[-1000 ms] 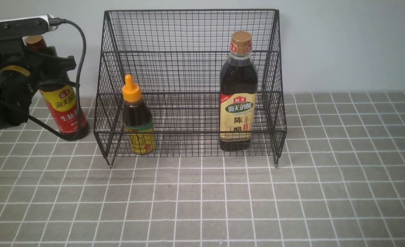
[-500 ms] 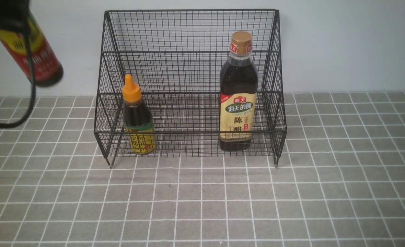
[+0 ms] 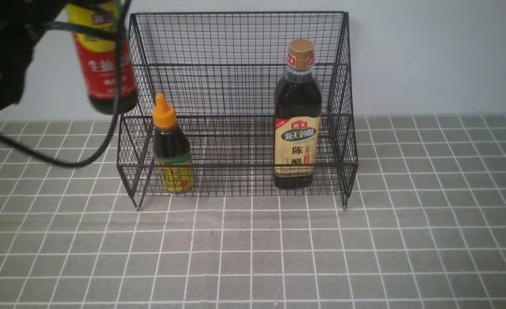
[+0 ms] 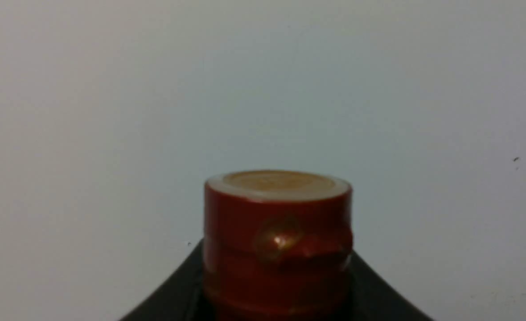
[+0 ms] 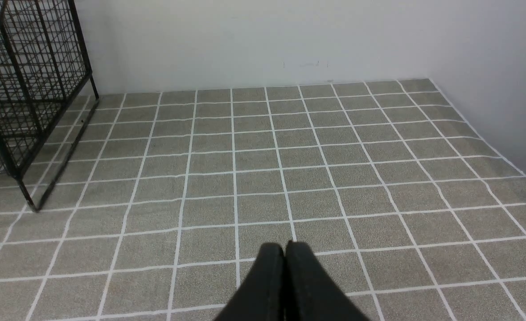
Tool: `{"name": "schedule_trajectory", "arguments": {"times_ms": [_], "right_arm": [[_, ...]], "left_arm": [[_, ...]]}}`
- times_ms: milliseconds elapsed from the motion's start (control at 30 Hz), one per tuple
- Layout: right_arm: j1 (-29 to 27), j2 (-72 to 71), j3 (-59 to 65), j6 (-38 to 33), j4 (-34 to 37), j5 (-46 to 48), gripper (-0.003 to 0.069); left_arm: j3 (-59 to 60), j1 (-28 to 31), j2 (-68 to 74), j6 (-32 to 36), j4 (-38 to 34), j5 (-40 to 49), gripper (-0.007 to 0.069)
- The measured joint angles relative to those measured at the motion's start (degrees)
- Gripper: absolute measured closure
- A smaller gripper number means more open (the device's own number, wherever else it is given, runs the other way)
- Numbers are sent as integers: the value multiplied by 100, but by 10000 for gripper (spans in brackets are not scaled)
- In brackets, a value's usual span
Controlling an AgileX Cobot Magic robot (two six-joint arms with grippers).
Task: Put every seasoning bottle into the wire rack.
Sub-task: Use the left arm to put the condiment bottle back on the shelf
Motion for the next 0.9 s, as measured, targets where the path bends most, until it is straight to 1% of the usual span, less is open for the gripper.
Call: {"name": "schedule_trajectory", "arguments": {"times_ms": [33, 200, 500, 667, 900], "right_arm": [[0, 0, 0, 0, 0, 0, 669], [0, 0, 0, 0, 0, 0, 669], [0, 0, 0, 0, 0, 0, 669], [0, 0, 0, 0, 0, 0, 669], [0, 0, 0, 0, 0, 0, 669]], "left_arm": [[-13, 0, 19, 0, 0, 0, 366], [-301, 0, 436, -629, 129, -2, 366], [-438, 0, 958, -1618, 1265, -37, 368], [-562, 0, 1181, -1826, 1567, -160, 370], [-631, 0, 1238, -1868, 1631, -71, 375]]}}
